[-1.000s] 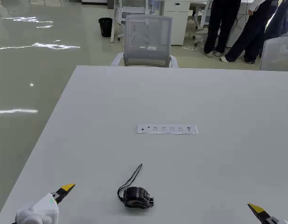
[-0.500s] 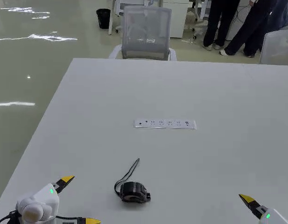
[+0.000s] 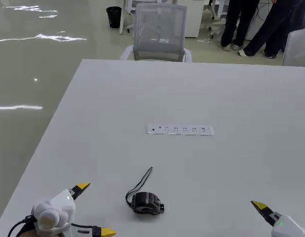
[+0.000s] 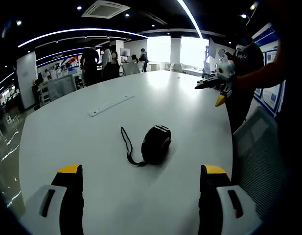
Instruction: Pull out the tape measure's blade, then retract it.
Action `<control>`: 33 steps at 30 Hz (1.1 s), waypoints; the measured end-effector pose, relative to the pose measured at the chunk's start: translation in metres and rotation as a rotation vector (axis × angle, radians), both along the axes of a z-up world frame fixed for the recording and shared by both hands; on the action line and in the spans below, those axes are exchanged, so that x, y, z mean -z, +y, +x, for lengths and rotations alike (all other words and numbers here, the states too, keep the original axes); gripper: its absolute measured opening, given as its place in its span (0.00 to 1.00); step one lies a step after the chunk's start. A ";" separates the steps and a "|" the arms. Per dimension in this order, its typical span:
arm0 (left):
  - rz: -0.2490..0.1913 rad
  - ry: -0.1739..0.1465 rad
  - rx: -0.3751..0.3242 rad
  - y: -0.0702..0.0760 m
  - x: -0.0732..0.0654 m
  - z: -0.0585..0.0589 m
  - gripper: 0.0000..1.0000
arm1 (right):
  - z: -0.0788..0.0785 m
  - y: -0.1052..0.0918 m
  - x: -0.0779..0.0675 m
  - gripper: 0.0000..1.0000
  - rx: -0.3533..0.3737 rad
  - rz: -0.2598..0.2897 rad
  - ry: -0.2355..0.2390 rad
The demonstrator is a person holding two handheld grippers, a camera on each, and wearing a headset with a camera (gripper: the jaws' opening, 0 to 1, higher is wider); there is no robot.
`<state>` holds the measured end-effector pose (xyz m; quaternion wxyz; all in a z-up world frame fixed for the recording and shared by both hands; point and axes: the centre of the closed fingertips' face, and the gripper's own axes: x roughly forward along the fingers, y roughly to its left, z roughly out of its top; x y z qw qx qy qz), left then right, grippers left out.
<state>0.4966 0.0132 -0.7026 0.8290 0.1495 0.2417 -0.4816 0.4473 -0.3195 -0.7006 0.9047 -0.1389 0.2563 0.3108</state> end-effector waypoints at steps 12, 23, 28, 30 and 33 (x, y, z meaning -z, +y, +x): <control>0.012 0.005 0.030 -0.009 0.006 0.009 0.99 | 0.013 0.014 0.006 0.92 -0.041 -0.010 0.008; 0.025 0.002 0.076 -0.026 0.012 0.021 0.97 | 0.026 0.025 0.014 0.91 -0.075 -0.017 0.016; 0.029 0.013 0.088 -0.033 0.018 0.024 0.97 | 0.030 0.032 0.016 0.91 -0.085 -0.014 0.019; 0.032 0.015 0.096 -0.036 0.021 0.025 0.97 | 0.032 0.035 0.018 0.90 -0.090 -0.008 0.020; 0.039 0.018 0.107 -0.039 0.024 0.027 0.97 | 0.034 0.038 0.021 0.90 -0.101 -0.011 0.024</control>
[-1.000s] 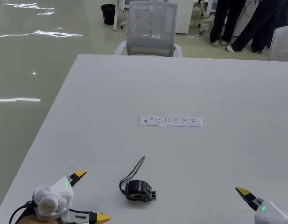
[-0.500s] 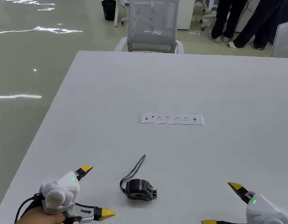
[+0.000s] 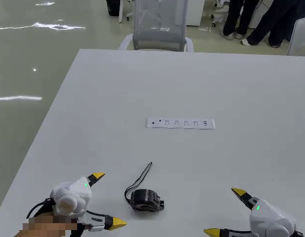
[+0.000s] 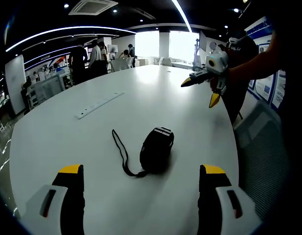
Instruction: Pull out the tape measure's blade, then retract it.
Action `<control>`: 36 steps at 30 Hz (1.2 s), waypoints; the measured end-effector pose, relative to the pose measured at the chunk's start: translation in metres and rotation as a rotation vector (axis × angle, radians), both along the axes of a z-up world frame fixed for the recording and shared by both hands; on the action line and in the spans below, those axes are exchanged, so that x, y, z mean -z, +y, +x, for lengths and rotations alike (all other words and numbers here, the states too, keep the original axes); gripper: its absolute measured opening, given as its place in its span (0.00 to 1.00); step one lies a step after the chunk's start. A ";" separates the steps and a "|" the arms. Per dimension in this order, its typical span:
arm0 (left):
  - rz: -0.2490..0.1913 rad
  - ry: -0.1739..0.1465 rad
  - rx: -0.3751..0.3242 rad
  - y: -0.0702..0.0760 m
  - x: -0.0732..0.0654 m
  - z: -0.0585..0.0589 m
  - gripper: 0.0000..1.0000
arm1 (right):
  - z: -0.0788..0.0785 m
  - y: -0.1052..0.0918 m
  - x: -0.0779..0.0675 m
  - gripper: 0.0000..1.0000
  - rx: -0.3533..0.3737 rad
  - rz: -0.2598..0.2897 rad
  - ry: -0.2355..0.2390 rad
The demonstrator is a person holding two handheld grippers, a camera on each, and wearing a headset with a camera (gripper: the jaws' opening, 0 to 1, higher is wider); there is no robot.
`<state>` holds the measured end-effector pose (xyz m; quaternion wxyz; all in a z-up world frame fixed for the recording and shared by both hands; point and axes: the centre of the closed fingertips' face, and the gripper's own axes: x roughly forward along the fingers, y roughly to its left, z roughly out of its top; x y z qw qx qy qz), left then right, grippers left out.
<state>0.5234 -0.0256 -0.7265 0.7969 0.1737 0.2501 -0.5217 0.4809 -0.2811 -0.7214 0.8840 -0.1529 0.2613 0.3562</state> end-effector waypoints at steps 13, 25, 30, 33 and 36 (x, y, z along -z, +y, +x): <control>0.024 0.000 0.061 -0.020 0.006 0.009 0.97 | 0.014 0.019 0.009 0.88 -0.071 0.000 0.010; 0.051 -0.001 0.112 -0.032 0.009 0.013 0.95 | 0.024 0.035 0.011 0.84 -0.123 0.009 0.035; 0.060 -0.001 0.131 -0.038 0.011 0.016 0.91 | 0.026 0.044 0.013 0.80 -0.158 0.005 0.039; 0.070 0.000 0.150 -0.043 0.013 0.015 0.90 | 0.026 0.051 0.014 0.78 -0.184 0.001 0.043; 0.090 0.003 0.181 -0.046 0.018 0.012 0.85 | 0.028 0.057 0.016 0.75 -0.204 0.000 0.048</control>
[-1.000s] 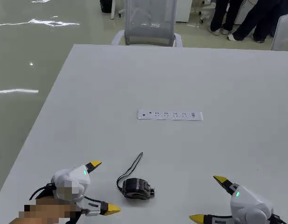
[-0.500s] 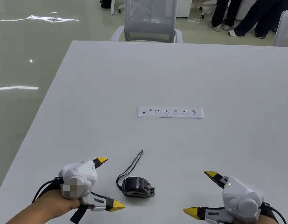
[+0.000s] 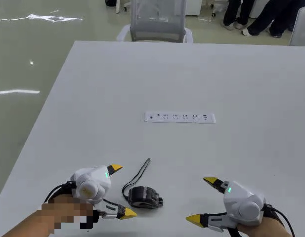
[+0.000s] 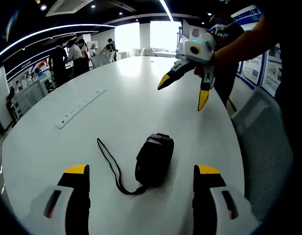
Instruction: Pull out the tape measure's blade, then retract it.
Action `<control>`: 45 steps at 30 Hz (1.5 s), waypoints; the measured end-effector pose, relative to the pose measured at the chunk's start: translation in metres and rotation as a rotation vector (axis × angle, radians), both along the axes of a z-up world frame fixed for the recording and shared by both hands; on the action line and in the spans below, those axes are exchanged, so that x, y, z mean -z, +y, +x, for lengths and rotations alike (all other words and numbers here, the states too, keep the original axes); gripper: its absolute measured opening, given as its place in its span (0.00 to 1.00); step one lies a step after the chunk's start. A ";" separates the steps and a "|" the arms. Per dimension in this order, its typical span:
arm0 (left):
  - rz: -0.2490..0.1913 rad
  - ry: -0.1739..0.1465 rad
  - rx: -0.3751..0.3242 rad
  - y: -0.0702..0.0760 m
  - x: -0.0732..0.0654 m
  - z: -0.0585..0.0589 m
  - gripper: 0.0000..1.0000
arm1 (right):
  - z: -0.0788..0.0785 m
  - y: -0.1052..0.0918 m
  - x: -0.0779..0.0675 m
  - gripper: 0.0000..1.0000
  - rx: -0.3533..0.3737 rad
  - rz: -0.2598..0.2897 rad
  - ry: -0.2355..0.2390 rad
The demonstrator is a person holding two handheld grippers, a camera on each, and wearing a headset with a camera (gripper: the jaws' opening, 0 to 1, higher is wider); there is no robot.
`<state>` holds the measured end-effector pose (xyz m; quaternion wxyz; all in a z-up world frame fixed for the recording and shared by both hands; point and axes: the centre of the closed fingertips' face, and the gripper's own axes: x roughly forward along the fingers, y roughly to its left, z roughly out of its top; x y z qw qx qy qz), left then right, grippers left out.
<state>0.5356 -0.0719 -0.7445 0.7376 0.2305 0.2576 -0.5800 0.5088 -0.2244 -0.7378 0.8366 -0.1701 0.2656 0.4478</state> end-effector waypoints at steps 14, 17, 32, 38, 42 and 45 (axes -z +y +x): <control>0.047 0.025 0.028 -0.010 0.017 0.002 0.72 | 0.005 0.030 0.023 0.66 -0.083 -0.039 0.051; 0.065 0.016 0.046 -0.012 0.020 0.003 0.69 | 0.009 0.037 0.025 0.64 -0.095 -0.045 0.052; 0.117 0.020 0.094 -0.017 0.033 0.002 0.62 | 0.015 0.067 0.036 0.48 -0.189 -0.098 0.043; 0.126 0.034 0.127 -0.022 0.033 -0.004 0.54 | 0.011 0.074 0.040 0.47 -0.227 -0.126 0.038; 0.136 0.041 0.134 -0.023 0.035 -0.005 0.52 | 0.010 0.077 0.044 0.43 -0.244 -0.138 0.046; 0.154 0.049 0.150 -0.023 0.036 -0.009 0.49 | 0.008 0.078 0.047 0.37 -0.254 -0.140 0.056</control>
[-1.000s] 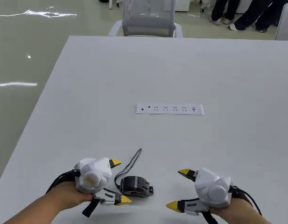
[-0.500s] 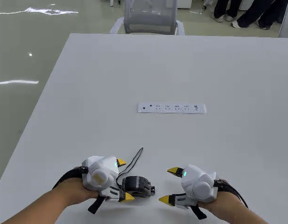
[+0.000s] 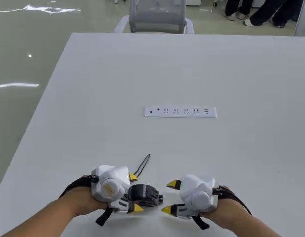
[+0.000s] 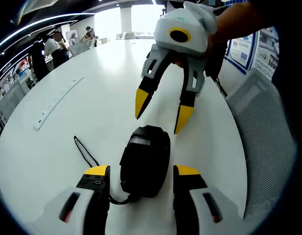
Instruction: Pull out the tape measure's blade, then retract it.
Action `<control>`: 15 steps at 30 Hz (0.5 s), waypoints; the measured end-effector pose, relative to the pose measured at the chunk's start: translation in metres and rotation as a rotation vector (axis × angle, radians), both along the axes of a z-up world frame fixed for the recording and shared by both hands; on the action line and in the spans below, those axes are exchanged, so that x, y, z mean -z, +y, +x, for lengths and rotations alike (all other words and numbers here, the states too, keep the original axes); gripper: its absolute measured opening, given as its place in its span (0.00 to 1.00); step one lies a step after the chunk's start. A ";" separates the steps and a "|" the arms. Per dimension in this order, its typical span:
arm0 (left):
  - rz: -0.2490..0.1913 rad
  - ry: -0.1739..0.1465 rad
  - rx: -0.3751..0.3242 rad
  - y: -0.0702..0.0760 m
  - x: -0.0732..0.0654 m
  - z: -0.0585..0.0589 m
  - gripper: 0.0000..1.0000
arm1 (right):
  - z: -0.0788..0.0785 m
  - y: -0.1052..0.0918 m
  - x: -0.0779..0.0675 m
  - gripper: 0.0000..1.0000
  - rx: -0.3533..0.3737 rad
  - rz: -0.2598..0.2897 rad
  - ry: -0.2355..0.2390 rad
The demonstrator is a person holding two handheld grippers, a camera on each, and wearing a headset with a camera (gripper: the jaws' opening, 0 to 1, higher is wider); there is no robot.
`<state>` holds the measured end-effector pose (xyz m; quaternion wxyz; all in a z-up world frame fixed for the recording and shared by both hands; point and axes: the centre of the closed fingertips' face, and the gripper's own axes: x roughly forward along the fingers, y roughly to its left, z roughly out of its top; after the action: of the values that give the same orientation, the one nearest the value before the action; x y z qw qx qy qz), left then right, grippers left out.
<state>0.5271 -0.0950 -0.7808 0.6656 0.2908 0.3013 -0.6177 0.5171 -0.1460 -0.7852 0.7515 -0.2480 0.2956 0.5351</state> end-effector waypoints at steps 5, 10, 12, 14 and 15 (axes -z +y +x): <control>0.021 -0.002 0.019 -0.002 0.000 -0.001 0.44 | 0.002 0.000 0.004 0.34 -0.009 -0.011 -0.002; 0.050 -0.018 0.039 -0.004 0.001 0.000 0.42 | 0.001 0.003 0.007 0.29 -0.032 -0.018 0.003; 0.079 -0.035 0.057 -0.004 0.004 0.001 0.41 | 0.000 0.006 0.006 0.24 -0.053 -0.026 0.001; 0.087 -0.040 0.062 -0.005 0.004 0.001 0.40 | 0.000 0.009 0.007 0.22 -0.062 -0.024 0.004; 0.094 -0.048 0.063 -0.005 0.006 0.002 0.40 | 0.000 0.010 0.007 0.22 -0.065 -0.024 0.006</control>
<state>0.5295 -0.1001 -0.7863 0.6384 0.3459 0.3048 -0.6164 0.5168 -0.1358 -0.7926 0.7300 -0.2651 0.2961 0.5561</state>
